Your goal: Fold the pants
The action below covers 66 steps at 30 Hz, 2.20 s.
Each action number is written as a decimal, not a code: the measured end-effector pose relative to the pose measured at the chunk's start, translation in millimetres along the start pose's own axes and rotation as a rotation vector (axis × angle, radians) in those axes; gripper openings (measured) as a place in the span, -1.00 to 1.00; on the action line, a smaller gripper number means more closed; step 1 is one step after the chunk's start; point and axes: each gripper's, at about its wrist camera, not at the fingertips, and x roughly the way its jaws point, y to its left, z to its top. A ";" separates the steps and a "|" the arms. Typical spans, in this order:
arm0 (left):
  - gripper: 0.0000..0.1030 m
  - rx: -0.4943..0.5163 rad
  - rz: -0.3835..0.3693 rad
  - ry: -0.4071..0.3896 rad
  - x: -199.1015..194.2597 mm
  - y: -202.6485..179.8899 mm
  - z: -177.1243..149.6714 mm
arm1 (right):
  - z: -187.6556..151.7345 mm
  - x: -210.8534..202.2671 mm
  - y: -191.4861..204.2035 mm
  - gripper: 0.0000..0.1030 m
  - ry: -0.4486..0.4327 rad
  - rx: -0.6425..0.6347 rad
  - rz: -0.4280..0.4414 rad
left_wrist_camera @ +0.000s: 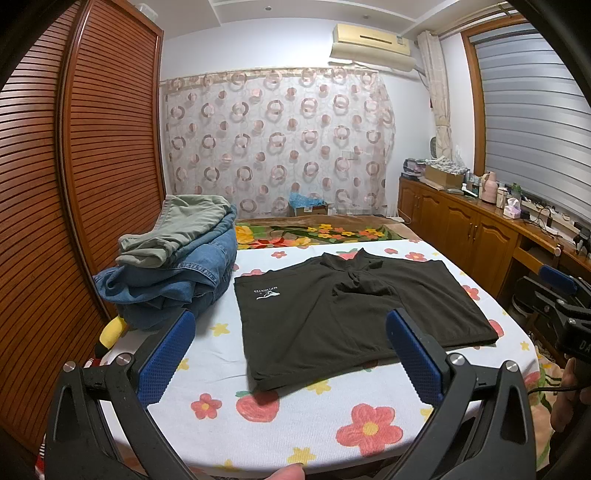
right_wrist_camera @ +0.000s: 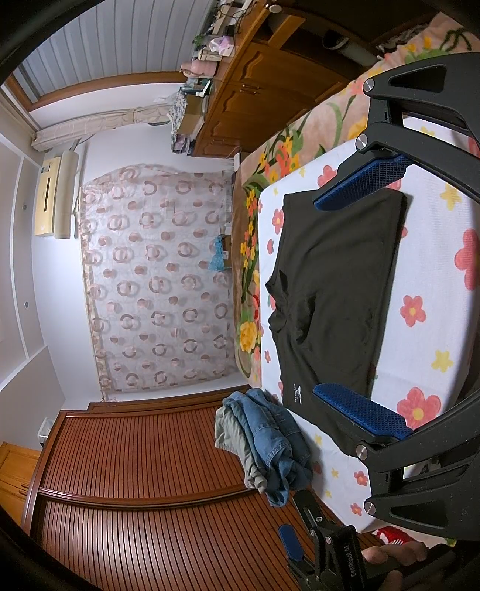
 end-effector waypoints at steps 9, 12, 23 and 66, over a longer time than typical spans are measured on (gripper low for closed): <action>1.00 -0.003 0.000 -0.002 0.0 0.0 0.0 | 0.6 0.3 0.5 0.85 0.000 0.001 0.000; 1.00 -0.002 0.002 0.000 -0.5 -1.0 0.3 | 0.7 0.3 0.6 0.85 -0.001 0.000 0.000; 1.00 0.000 0.000 -0.002 -1.2 -1.2 0.3 | 0.7 0.6 0.9 0.85 -0.002 0.001 0.000; 1.00 0.038 -0.053 0.128 44.9 -3.8 -35.1 | -6.0 24.0 -14.3 0.69 0.092 -0.013 -0.023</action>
